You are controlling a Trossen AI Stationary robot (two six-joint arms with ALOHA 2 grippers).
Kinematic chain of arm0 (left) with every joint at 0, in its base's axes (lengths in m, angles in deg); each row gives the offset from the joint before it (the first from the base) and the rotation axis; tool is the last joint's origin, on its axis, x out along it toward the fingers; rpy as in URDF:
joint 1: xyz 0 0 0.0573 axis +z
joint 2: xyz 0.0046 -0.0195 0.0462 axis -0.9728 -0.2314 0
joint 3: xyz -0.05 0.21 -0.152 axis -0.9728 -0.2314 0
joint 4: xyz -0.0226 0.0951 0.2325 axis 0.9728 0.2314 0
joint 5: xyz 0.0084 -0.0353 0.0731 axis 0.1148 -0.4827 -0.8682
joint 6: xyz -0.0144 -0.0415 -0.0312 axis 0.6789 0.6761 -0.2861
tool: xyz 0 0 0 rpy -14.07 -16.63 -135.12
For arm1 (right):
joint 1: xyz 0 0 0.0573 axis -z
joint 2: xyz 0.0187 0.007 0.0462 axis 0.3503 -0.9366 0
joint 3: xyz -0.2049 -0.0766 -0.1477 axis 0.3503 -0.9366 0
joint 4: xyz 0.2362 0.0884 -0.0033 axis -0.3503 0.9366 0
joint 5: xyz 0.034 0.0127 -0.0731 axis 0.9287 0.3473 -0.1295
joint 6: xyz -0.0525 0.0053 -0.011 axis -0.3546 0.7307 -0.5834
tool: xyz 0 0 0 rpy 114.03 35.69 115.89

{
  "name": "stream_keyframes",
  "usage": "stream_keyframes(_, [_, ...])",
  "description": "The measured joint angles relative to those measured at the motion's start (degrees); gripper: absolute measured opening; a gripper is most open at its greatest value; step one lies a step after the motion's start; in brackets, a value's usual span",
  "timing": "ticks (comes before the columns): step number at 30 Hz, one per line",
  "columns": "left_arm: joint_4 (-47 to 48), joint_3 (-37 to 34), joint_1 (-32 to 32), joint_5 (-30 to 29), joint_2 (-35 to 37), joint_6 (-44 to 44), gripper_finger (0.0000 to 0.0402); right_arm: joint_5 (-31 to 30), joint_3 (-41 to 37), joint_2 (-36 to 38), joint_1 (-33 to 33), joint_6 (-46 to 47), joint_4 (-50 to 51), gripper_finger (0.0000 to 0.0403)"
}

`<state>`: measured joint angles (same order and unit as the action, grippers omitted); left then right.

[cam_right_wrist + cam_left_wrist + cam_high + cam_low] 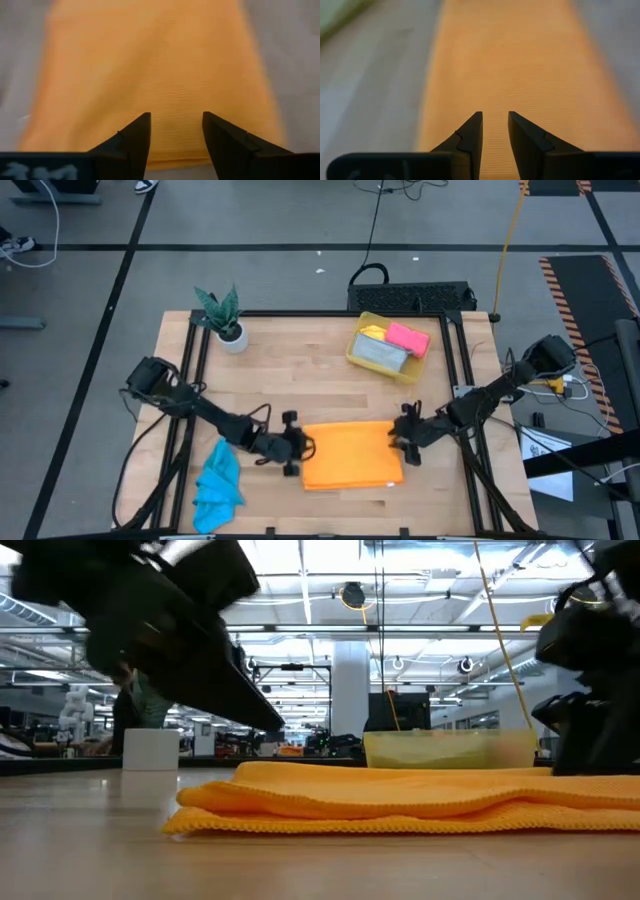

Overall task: Fold microfiber towels
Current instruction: Fold the orange kitchen towel

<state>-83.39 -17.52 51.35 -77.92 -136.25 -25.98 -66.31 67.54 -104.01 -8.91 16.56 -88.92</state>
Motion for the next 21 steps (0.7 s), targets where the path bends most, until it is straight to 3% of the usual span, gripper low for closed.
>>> stream_keyframes(10, [11.5, 0.0, 9.9, 0.4, -0.1, 2.6, 0.0092, -2.9, 0.0, 0.0, 8.3, 1.1, 4.4, 0.0136])
stream_keyframes(21, [14.8, -0.9, 12.8, -0.7, 0.0, 2.8, 0.0092, -3.3, 0.0, 0.0, 11.7, -0.1, 5.0, 0.0135])
